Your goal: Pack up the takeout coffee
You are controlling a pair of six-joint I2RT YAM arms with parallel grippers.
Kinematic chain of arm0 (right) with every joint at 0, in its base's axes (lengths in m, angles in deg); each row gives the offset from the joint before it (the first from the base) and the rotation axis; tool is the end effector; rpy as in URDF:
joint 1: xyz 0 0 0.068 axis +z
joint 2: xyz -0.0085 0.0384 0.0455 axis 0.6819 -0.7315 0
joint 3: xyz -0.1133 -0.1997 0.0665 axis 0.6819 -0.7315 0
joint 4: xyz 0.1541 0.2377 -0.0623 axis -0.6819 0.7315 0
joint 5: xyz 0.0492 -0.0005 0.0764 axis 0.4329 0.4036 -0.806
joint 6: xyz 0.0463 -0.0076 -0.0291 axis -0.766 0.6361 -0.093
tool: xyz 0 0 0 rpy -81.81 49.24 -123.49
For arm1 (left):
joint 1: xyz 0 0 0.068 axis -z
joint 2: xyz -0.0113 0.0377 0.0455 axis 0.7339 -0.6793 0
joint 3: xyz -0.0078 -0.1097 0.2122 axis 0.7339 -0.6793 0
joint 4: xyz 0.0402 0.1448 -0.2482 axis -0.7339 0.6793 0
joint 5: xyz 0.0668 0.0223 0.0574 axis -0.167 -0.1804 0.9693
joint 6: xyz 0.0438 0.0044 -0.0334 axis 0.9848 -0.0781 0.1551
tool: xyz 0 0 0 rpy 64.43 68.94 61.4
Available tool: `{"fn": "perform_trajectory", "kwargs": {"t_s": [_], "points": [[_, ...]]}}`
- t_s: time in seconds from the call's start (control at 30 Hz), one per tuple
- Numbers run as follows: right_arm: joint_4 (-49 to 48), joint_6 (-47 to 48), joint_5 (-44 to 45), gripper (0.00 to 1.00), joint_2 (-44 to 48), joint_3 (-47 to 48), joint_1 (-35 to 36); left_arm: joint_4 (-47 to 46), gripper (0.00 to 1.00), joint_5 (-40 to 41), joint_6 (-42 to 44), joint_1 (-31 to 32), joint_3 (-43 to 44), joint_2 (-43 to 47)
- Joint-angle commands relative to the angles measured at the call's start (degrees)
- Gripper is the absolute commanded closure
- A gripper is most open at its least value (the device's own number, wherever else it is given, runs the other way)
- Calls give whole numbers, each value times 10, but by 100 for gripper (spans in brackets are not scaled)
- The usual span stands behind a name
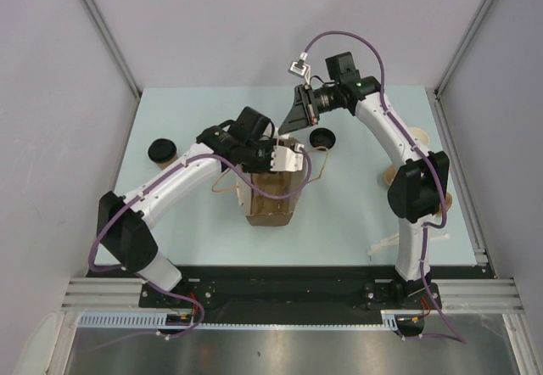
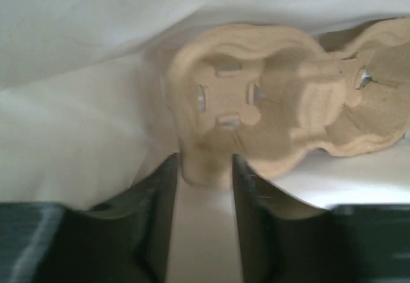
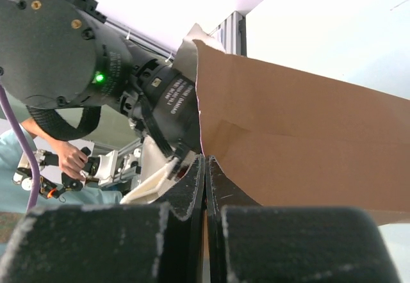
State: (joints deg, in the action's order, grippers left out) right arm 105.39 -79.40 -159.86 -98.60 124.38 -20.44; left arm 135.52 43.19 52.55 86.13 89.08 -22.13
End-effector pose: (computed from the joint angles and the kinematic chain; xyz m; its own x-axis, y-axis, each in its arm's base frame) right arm 0.4034 0.2074 0.3279 -0.6709 -0.2677 -0.6916 -0.6993 -0.0821 0.7101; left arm 0.2817 -0.2337 0.2777 0.2845 0.8797 -0.3811 0.8863 -0.0898 0.4543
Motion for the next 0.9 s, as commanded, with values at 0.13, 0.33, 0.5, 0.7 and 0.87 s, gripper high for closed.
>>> {"fn": "perform_trajectory", "kwargs": {"t_s": [0.13, 0.33, 0.5, 0.7, 0.87], "points": [[0, -1, 9, 100, -12, 30, -7, -4, 50, -1, -4, -3, 47, 14], [3, -6, 35, 100, -13, 40, -7, 17, 43, -28, -15, -3, 66, 29], [14, -5, 61, 100, -4, 36, -9, 32, 35, -79, -28, 2, 83, 64], [32, 10, 76, 100, 1, 31, -11, 71, 33, -119, -33, 9, 123, 74], [47, 28, 81, 100, 6, 26, -18, 97, 34, -158, -66, 8, 194, 91]]}}
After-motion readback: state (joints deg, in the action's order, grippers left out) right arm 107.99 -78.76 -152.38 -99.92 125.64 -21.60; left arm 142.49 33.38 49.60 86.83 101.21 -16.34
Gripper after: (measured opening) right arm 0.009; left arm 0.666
